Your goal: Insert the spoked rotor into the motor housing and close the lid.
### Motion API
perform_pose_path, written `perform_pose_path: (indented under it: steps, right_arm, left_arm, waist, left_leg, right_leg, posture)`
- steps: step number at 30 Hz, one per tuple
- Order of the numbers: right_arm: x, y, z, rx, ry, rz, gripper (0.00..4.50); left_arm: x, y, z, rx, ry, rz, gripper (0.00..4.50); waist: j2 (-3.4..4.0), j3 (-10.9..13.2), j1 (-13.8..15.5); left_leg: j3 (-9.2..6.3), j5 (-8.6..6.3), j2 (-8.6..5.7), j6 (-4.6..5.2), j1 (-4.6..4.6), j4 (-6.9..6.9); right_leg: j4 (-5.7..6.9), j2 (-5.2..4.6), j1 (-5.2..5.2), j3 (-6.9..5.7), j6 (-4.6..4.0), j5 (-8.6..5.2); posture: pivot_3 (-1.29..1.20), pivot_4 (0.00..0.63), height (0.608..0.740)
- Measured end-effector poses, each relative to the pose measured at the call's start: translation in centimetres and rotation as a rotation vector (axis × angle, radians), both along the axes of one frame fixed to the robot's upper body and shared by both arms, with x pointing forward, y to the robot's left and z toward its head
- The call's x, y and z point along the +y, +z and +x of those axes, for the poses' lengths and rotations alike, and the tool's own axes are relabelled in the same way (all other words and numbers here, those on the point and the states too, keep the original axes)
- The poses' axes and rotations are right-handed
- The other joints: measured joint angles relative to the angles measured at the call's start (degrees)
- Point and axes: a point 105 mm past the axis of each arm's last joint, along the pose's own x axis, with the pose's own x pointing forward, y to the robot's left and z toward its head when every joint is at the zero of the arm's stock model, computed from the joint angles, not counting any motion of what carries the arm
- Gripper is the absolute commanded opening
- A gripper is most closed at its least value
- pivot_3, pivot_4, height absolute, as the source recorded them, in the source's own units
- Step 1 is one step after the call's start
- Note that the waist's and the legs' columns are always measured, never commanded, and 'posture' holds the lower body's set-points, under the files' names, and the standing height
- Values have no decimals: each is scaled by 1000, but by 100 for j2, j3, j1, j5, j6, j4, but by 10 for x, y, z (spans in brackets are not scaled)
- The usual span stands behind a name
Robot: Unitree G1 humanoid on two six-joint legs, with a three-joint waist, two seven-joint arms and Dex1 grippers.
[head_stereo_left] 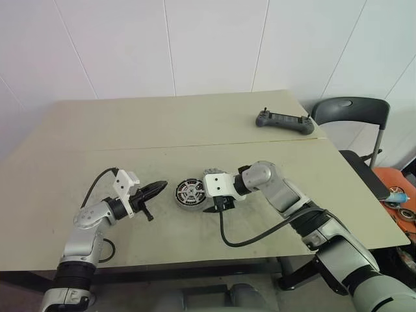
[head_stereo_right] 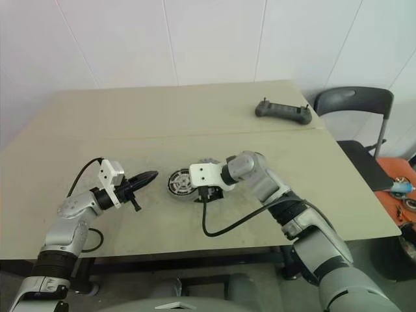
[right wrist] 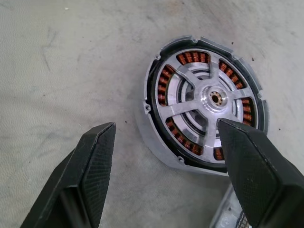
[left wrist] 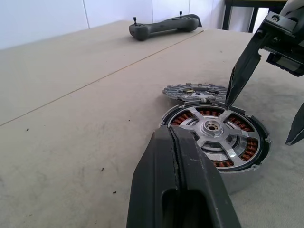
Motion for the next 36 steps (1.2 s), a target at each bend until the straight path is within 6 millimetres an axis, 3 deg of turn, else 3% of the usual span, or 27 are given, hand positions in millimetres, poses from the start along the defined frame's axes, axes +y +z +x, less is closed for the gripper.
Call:
perform_pose_path:
  steps: [2, 9, 28, 34, 36]
  right_arm:
    - [-1, -3, 1, 0, -5, -5, 2930]
    - [-1, -7, 6, -5, -36, 4, 622]
    - [-4, -6, 0, 55, -72, 52, 622]
    - [4, 22, -4, 217, -150, 285, 622]
    - [2, 36, -1, 268, -209, 380, 1014]
  left_arm:
    - [0, 0, 0, 1, 3, 0, 0]
    - [1, -2, 1, 17, 18, -5, 0]
    - [1, -3, 1, 21, 18, -4, 0]
    - [2, -7, -1, 34, 23, -1, 0]
    - [2, -7, -2, 34, 22, -1, 0]
  waist:
    - [0, 0, 0]
    - [-1, -1, -2]
    - [-3, -2, 1]
    - [-3, -2, 1]
    - [-5, -2, 3]
  left_leg:
    - [0, 0, 0, 0, 3, 0]
    - [1, 0, 0, 0, 10, 0]
    - [6, 0, 0, 0, 12, 1]
    - [5, 0, 4, 0, 10, 1]
    - [5, 0, 4, 0, 12, 2]
  right_leg:
    - [0, 0, 3, 0, 0, 0]
    - [4, 1, 6, 2, 0, 0]
    - [6, 1, 7, 6, 0, -1]
    - [8, 1, 5, 7, 0, 0]
    - [8, 1, 7, 7, 0, 0]
  posture:
    - [0, 0, 740]
    - [0, 0, 740]
    - [0, 0, 740]
    - [0, 0, 740]
    - [0, 0, 740]
